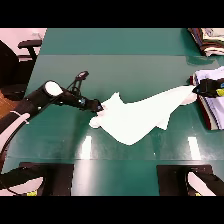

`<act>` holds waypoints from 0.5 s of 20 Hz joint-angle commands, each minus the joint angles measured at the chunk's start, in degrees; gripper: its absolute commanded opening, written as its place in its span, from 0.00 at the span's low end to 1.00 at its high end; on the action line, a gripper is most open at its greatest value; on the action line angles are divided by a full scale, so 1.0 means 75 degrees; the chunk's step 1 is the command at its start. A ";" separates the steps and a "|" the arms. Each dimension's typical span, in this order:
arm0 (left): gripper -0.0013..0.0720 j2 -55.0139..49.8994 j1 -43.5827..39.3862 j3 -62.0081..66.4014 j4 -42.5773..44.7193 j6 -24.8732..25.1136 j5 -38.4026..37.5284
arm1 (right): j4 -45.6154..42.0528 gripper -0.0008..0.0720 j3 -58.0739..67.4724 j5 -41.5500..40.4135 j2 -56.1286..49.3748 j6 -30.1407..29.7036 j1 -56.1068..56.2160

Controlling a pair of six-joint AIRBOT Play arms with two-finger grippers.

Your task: Fold the shirts.

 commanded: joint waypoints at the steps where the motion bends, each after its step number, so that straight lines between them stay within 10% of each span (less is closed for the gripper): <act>1: 0.63 -0.0280 -0.0294 0.0015 -0.0248 0.0052 0.0131 | 0.0000 0.03 0.0000 -0.0032 -0.0006 0.0000 -0.0003; 2: 0.23 -0.0268 -0.0262 0.0111 -0.0207 0.0041 -0.0012 | 0.0000 0.03 0.0000 -0.0079 -0.0006 0.0000 -0.0003; 3: 0.08 -0.0236 -0.0230 0.0242 -0.0149 0.0032 -0.0105 | 0.0000 0.03 0.0003 -0.0152 -0.0003 0.0000 -0.0003; 10: 0.06 0.1804 0.1195 0.2903 0.0221 -0.0114 -0.0901 | 0.0003 0.03 0.2192 -0.0210 0.0017 -0.0256 -0.0003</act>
